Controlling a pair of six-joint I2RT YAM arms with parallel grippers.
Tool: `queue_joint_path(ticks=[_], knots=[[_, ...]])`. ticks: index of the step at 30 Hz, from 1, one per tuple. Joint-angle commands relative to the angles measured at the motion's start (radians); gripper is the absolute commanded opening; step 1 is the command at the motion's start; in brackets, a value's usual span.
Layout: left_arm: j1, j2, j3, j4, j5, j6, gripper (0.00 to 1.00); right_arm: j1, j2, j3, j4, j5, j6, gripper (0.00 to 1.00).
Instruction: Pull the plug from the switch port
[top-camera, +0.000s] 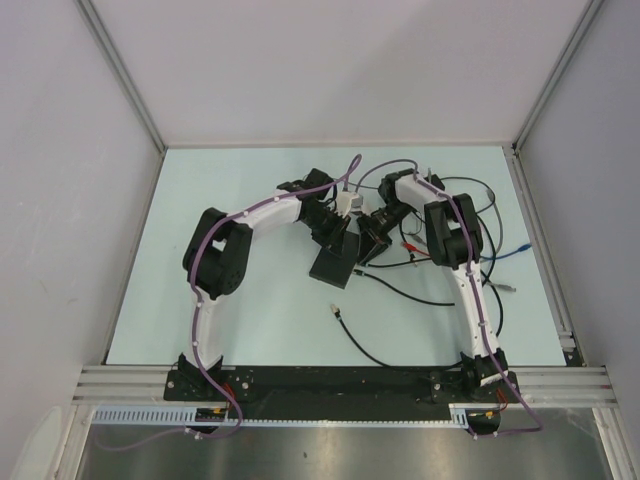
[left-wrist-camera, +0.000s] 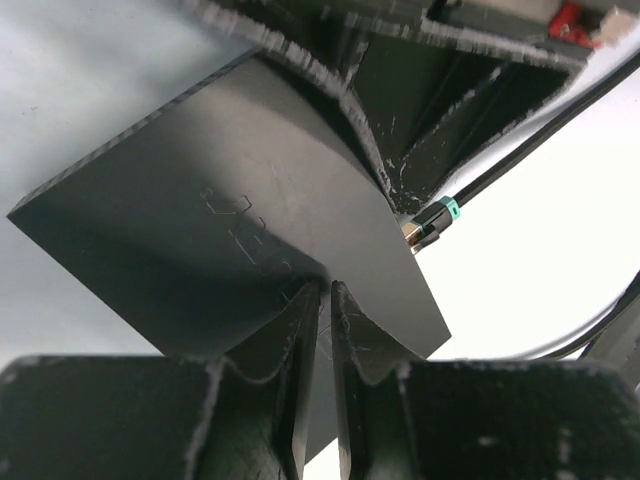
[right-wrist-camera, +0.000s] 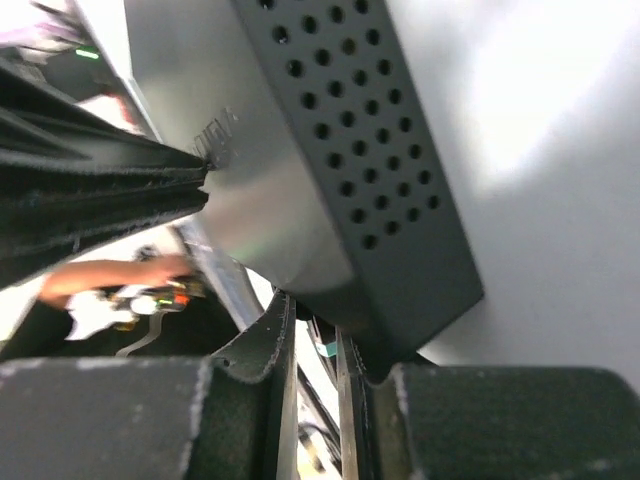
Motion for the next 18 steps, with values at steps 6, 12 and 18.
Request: queue_joint_path(ticks=[6, 12, 18], knots=[[0.005, 0.103, -0.017, -0.045, -0.153, 0.055, 0.18, 0.074, 0.143, 0.041, -0.111, 0.485, -0.100, 0.00], [0.005, 0.109, -0.008, -0.045, -0.156, 0.058, 0.18, 0.037, -0.021, -0.189, 0.061, 0.420, -0.108, 0.00], [0.005, 0.140, 0.018, -0.051, -0.160, 0.061, 0.18, 0.017, 0.133, -0.068, -0.143, 0.274, 0.007, 0.00]])
